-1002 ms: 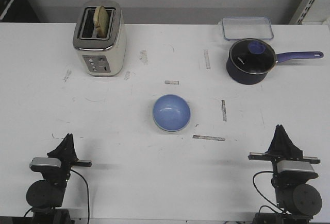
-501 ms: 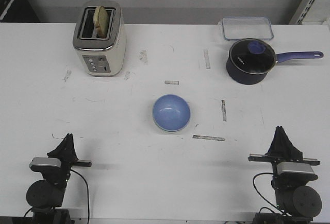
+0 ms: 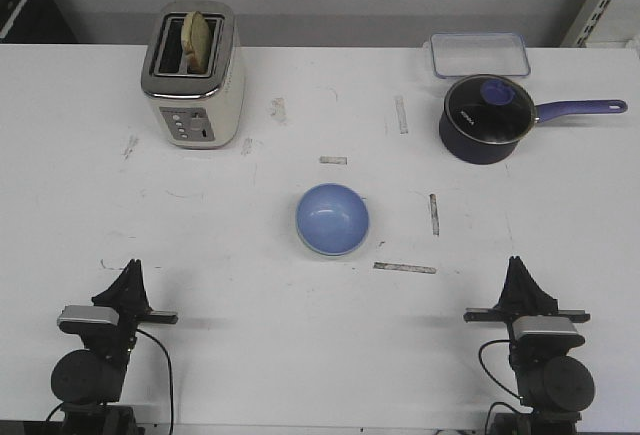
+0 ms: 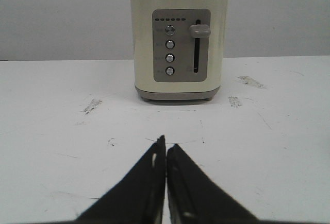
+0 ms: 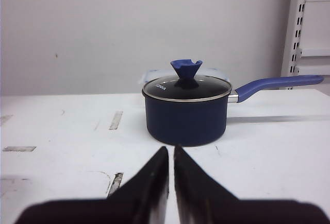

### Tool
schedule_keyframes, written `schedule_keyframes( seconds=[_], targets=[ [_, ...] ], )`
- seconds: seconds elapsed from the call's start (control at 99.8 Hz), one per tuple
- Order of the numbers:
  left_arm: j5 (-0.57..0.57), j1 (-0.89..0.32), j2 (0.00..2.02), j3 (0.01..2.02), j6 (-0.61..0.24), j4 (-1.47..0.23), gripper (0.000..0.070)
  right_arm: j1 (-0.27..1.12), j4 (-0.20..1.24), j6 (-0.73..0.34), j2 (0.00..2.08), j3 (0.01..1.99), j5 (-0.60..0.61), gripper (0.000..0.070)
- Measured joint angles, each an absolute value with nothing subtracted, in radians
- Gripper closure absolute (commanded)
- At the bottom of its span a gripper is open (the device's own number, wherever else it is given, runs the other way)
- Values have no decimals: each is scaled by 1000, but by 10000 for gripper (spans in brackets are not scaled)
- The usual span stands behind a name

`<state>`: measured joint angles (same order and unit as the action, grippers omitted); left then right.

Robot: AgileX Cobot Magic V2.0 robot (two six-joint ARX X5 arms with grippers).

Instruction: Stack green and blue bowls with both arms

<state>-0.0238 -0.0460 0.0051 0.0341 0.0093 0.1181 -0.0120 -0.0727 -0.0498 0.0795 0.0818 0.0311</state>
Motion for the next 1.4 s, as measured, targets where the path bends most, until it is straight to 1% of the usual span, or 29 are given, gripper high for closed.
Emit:
schedule_keyframes(
  seconds=[0.2, 0.321, 1.403],
  targets=[
    [-24, -46, 5, 34, 9, 118, 698, -12, -76, -50, 2, 20, 28, 688],
    [-24, -46, 5, 34, 9, 118, 698, -12, -59, -50, 2, 15, 28, 688],
    [-24, -46, 5, 34, 9, 118, 698, -12, -62, -50, 1, 15, 27, 688]
  ],
)
